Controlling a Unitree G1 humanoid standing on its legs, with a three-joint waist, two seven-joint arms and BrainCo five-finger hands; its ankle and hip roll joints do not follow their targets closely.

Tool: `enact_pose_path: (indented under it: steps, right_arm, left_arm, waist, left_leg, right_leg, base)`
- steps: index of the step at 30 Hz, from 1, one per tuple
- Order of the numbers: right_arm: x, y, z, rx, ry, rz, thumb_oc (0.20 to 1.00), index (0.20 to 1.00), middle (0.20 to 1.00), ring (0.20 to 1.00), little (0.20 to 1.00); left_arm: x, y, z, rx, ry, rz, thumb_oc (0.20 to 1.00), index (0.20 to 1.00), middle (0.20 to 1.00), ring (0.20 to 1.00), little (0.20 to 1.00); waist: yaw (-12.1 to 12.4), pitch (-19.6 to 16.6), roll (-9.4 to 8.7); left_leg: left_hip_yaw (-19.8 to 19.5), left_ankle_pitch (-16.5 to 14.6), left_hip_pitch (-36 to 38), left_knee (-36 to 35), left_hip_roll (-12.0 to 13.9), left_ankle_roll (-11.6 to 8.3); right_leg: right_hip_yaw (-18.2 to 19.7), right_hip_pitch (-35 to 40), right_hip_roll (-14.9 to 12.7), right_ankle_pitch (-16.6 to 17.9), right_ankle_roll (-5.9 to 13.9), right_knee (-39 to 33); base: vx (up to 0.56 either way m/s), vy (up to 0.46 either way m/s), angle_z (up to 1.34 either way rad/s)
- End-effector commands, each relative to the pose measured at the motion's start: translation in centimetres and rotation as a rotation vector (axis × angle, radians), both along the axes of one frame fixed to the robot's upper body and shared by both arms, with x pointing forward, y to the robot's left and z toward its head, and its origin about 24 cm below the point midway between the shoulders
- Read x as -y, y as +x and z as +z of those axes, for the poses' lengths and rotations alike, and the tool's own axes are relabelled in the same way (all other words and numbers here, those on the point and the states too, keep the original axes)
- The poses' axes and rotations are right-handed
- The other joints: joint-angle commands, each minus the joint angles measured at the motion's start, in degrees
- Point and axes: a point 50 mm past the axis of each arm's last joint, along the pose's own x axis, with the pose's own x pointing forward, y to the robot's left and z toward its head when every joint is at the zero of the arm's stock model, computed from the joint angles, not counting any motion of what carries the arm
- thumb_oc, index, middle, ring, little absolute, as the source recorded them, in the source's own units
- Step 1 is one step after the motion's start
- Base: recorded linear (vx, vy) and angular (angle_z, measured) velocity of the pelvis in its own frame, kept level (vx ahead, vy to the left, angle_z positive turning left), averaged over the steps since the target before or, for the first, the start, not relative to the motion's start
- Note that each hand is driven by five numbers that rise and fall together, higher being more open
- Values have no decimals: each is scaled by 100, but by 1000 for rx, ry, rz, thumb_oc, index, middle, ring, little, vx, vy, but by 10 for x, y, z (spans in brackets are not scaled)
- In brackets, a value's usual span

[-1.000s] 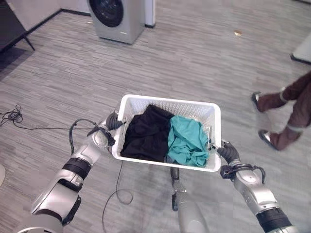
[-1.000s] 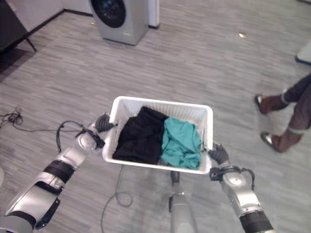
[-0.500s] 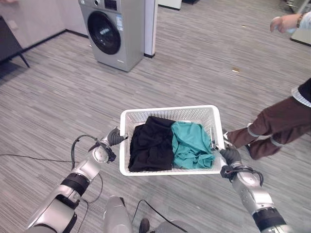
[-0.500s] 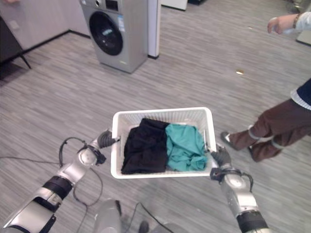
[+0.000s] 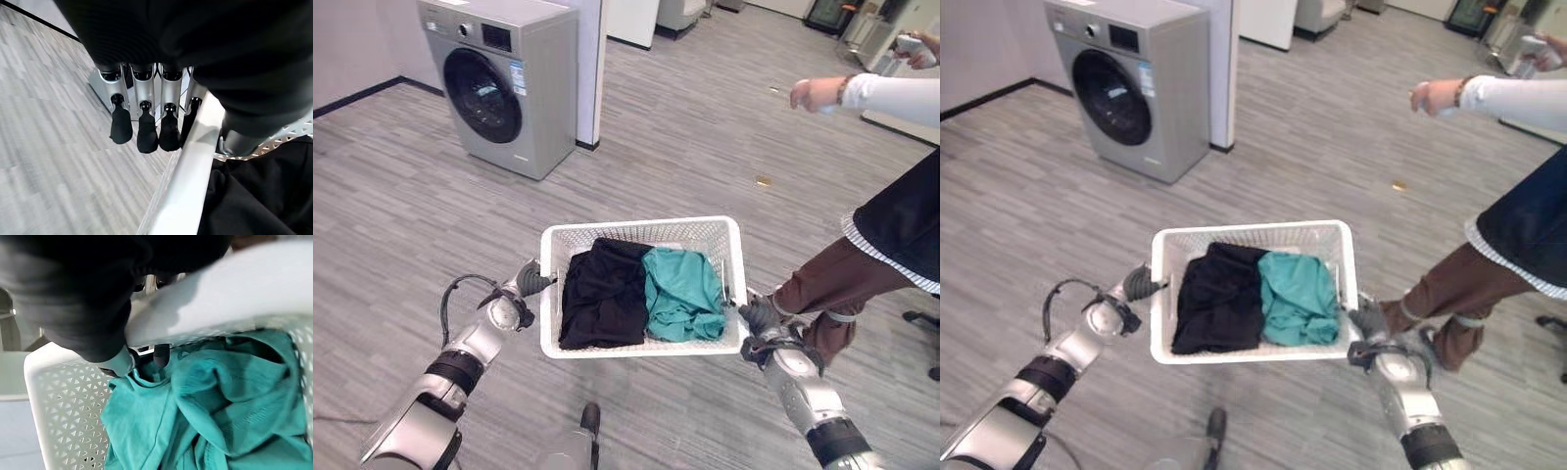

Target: Grab the laundry basket,head to the washer,open it,put in the laundry and shut it.

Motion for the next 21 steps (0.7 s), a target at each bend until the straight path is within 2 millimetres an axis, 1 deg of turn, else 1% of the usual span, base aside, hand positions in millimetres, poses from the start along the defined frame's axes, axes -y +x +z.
enact_pose_path:
  steps: [1, 2, 3, 4, 5, 6, 7, 8, 9, 10, 11, 12, 18, 21]
  right_arm:
    - [-10, 32, 66, 324, 28, 96, 200, 200, 200, 200, 200]
    - [-8, 31, 65, 317, 21, 87, 200, 200, 200, 200, 200]
    - [-3, 31, 67, 323, 13, 77, 200, 200, 200, 200, 200]
    - [-3, 31, 67, 323, 12, 77, 200, 200, 200, 200, 200]
    - [-1, 32, 68, 326, 7, 69, 200, 200, 200, 200, 200]
    - [3, 31, 68, 323, -1, 58, 200, 200, 200, 200, 200]
    - [3, 31, 68, 323, 0, 58, 200, 200, 200, 200, 200]
    - [6, 29, 68, 327, -1, 48, 200, 200, 200, 200, 200]
    - [7, 29, 68, 327, -11, 44, 200, 200, 200, 200, 200]
    - [11, 27, 67, 322, -19, 36, 200, 200, 200, 200, 200]
    - [14, 26, 67, 321, -29, 31, 200, 200, 200, 200, 200]
    - [47, -66, -58, -232, -245, -100, 200, 200, 200, 200, 200]
    - [49, -63, -54, -214, -255, -108, 200, 200, 200, 200, 200]
    - [52, -57, -41, -153, -283, -99, 200, 200, 200, 200, 200]
  left_arm:
    - [31, 22, 44, 209, -71, -94, 200, 200, 200, 200, 200]
    - [33, 22, 45, 212, -81, -100, 200, 200, 200, 200, 200]
    - [36, 23, 45, 216, -97, -100, 200, 200, 200, 200, 200]
    - [36, 23, 45, 215, -97, -101, 200, 200, 200, 200, 200]
    - [38, 23, 44, 210, -103, -101, 200, 200, 200, 200, 200]
    - [42, 26, 48, 224, -83, -120, 200, 200, 200, 200, 200]
    - [42, 26, 48, 223, -83, -121, 200, 200, 200, 200, 200]
    - [43, 26, 50, 232, -79, -127, 200, 200, 200, 200, 200]
    - [44, 26, 49, 232, -76, -133, 200, 200, 200, 200, 200]
    - [47, 27, 50, 234, -74, -147, 200, 200, 200, 200, 200]
    - [49, 27, 50, 238, -79, -153, 200, 200, 200, 200, 200]
    - [-10, -97, -59, 48, -513, 273, 200, 200, 200, 200, 200]
    - [-8, -100, -62, 33, -515, 274, 200, 200, 200, 200, 200]
    - [-11, -101, -61, 34, -498, 273, 200, 200, 200, 200, 200]
  waist:
    - [113, -71, 526]
    - [87, -79, 584]
    - [25, -127, 715]
    - [-21, -107, 725]
    - [-31, -93, 766]
    - [-60, -108, 668]
    - [-70, -98, 670]
    - [-38, -147, 624]
    - [15, -209, 591]
    - [27, -236, 557]
    - [28, -263, 552]
    - [-519, -151, 789]
    - [-526, -213, 814]
    - [-523, -238, 816]
  left_leg:
    - [-128, -93, -40, -290, 526, -191]
    - [-245, -115, 61, -367, 538, -195]
    - [-342, -248, 192, -437, 655, -240]
    - [-392, -259, 217, -433, 651, -242]
    - [-402, -359, 237, -371, 710, -292]
    - [-450, -500, 169, -183, 657, -323]
    - [-464, -509, 175, -170, 657, -323]
    - [-431, -557, 190, -184, 652, -333]
    - [-345, -585, 185, -170, 664, -359]
    - [-333, -589, 167, -141, 670, -395]
    - [-335, -595, 172, -145, 679, -411]
    - [1507, -1086, 685, -674, 989, -689]
    - [1487, -1071, 831, -744, 1007, -698]
    - [1455, -1072, 904, -785, 998, -696]
  right_leg:
    - [-23, -183, -253, 1058, -164, -1845]
    - [-54, -224, -429, 929, -297, -2138]
    - [-186, -307, -865, 801, -435, -2698]
    - [-243, -235, -868, 799, -437, -2745]
    - [-388, -318, -1173, 1023, -421, -3133]
    - [-522, 29, -1293, 1010, -442, -3745]
    - [-542, 66, -1290, 1022, -442, -3781]
    - [-598, 150, -1329, 1081, -390, -3926]
    - [-731, 248, -1381, 1199, -318, -4091]
    - [-736, 305, -1353, 1326, -268, -4241]
    - [-725, 348, -1326, 1349, -264, -4328]
    - [-1310, 288, -1365, 1465, -385, -5622]
    - [-1311, 379, -1334, 1457, -404, -5620]
    - [-1305, 422, -1325, 1456, -402, -5618]
  base:
    - [202, -3, 18]
    - [220, -40, 13]
    - [144, -42, 29]
    - [110, -72, 56]
    - [103, -146, 69]
    - [95, -142, 60]
    - [117, -145, 50]
    - [89, -78, 49]
    - [114, -133, 38]
    - [88, -114, 28]
    - [45, -73, 7]
    - [0, 0, 0]
    - [14, -4, 0]
    - [29, 17, 13]
